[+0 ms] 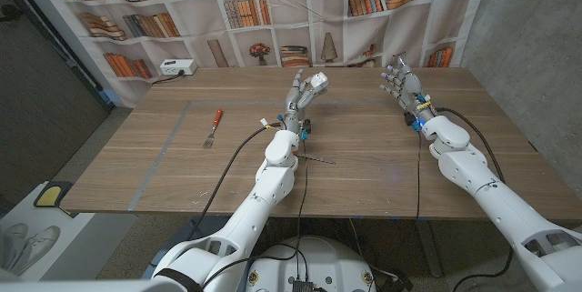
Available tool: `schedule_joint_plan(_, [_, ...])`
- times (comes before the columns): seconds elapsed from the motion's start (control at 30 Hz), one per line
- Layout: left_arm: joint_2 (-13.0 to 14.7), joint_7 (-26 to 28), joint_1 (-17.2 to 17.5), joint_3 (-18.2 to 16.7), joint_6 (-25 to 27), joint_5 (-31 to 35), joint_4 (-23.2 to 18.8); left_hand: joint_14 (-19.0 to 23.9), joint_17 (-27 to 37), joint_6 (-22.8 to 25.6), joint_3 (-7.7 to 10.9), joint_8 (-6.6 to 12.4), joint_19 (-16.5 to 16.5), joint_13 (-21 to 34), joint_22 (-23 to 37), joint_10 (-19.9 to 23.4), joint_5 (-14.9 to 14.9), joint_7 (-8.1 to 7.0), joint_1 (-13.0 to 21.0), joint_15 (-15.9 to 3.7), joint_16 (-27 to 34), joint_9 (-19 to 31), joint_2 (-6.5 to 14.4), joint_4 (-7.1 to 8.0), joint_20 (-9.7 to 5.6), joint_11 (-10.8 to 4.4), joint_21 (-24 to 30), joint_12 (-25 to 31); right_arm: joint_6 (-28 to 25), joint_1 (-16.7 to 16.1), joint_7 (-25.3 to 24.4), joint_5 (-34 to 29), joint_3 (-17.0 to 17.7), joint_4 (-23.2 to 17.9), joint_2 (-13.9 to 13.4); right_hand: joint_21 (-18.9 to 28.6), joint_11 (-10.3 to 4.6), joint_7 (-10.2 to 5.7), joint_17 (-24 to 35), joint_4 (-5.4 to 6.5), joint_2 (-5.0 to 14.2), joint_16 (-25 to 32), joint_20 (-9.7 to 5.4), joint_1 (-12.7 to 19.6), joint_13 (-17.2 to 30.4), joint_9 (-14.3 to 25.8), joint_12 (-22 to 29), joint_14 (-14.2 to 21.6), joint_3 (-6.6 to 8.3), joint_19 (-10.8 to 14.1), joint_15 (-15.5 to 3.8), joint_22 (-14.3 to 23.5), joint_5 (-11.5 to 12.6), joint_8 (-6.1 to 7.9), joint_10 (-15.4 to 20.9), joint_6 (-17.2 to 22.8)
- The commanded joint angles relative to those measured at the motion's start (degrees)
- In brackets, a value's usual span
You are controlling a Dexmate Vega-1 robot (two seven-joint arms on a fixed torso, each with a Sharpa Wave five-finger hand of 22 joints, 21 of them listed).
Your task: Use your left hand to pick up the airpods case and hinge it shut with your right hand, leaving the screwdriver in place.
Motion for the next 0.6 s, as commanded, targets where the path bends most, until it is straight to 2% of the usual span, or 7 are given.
schedule_joint_plan(0.03, [-0.3, -1.3, -1.1, -0.3, -0.7, -0.3, 1.6, 0.4, 0.1, 0.7, -0.11, 0.38, -0.3, 2.6, 0.2, 11.0, 0.2, -0.25, 3.8, 0.00, -0.1, 0.2, 3.8, -0.01, -0.15, -2.99, 0.4, 3.2, -5.3, -1.3, -0.9, -2.2, -1.1, -8.0, -3.7, 0.6, 0.00, 0.42, 0.4, -0.14, -0.04, 0.7, 0.28, -0.4, 0.5, 0.3, 0.8, 1.6, -0.13, 1.5, 0.04, 0.1, -0.1, 0.22, 1.9, -0.5])
schedule_joint_plan(0.13, [-0.4, -1.4, -1.2, -0.4, -0.6, -0.5, 1.8, 0.5, 0.1, 0.9, -0.15, 0.41, -0.5, 2.6, 0.2, 11.1, 0.2, -0.25, 3.8, -0.01, -0.2, 0.2, 3.8, 0.02, -0.12, -2.98, 0.5, 3.2, -9.1, -1.9, -2.5, -2.6, -1.2, -11.7, -5.0, 1.1, 0.30, 0.55, 0.6, -0.20, 0.07, 1.4, -0.10, -0.4, 0.9, 0.3, 1.0, 3.3, -0.09, 3.5, 0.27, 0.2, 0.0, 0.27, 2.5, -0.6])
schedule_joint_plan(0.2, [-0.4, -1.0, -1.3, -0.4, -0.7, 0.0, 1.8, 0.5, 0.1, 1.0, -0.17, 0.41, -0.7, 2.7, 0.3, 11.2, 0.2, -0.41, 3.9, 0.00, -0.2, 0.2, 3.8, 0.04, -0.04, -3.00, 0.6, 3.2, -7.0, -1.4, -0.9, -2.8, -1.5, -10.6, -4.7, 1.4, 0.38, 0.63, 0.7, -0.26, 0.15, 1.8, 0.03, -0.4, 1.1, 0.3, 1.3, 4.5, -0.03, 4.8, 0.28, 0.2, 0.0, 0.30, 3.2, -0.7])
schedule_joint_plan(0.23, [-0.6, -1.8, -1.4, -0.5, -0.6, -0.7, 2.1, 0.5, 0.1, 1.0, -0.19, 0.39, -0.7, 2.7, 0.3, 11.3, 0.2, -0.38, 3.9, 0.00, -0.3, 0.2, 3.8, 0.05, 0.00, -3.01, 0.7, 3.2, -8.1, -1.8, -1.2, -2.2, -1.3, -11.5, -4.8, 1.5, 0.30, 0.69, 0.8, -0.30, 0.19, 1.9, 0.15, -0.4, 1.2, 0.3, 1.5, 4.8, 0.00, 5.2, 0.24, 0.2, 0.0, 0.28, 3.7, -0.8])
schedule_joint_plan(0.37, [-0.6, -1.8, -1.8, -0.4, -0.9, -0.3, 2.5, 0.7, 0.0, 1.2, -0.25, 0.37, -1.0, 2.7, 0.3, 11.5, 0.2, -0.40, 4.0, 0.00, -0.4, 0.2, 3.8, 0.07, 0.04, -3.03, 1.0, 3.3, -10.2, -2.0, -1.5, -2.9, -1.8, -13.7, -5.9, 1.5, 0.16, 0.83, 1.0, -0.39, 0.25, 2.1, 0.24, -0.3, 1.5, 0.3, 2.3, 5.4, 0.07, 5.8, 0.30, 0.3, 0.0, 0.33, 5.7, -0.8])
schedule_joint_plan(0.43, [-0.8, -2.1, -2.0, -0.5, -0.7, -0.6, 2.8, 0.7, 0.0, 1.3, -0.27, 0.37, -1.1, 2.7, 0.4, 11.5, 0.2, -0.44, 4.0, 0.00, -0.4, 0.2, 3.8, 0.07, 0.07, -3.03, 1.0, 3.3, -9.5, -1.6, 0.4, -2.4, -2.0, -12.8, -5.9, 1.3, -0.22, 0.80, 1.1, -0.45, 0.22, 2.2, 0.23, -0.3, 1.7, 0.3, 3.0, 5.6, 0.06, 5.9, 0.26, 0.3, 0.0, 0.36, 7.6, -0.8])
schedule_joint_plan(0.6, [-0.8, -2.3, -2.3, -0.4, -0.6, -0.2, 3.2, 0.9, -0.1, 1.4, -0.32, 0.31, -1.3, 2.8, 0.4, 11.7, 0.2, -0.50, 4.1, 0.00, -0.5, 0.2, 3.8, 0.12, 0.15, -3.03, 1.3, 3.3, -10.6, -1.8, 0.4, -2.8, -2.3, -14.5, -6.6, 1.2, -0.29, 0.87, 1.1, -0.49, 0.24, 2.3, 0.29, -0.3, 1.9, 0.3, 3.4, 5.8, 0.08, 6.0, 0.28, 0.3, 0.0, 0.32, 8.6, -1.0])
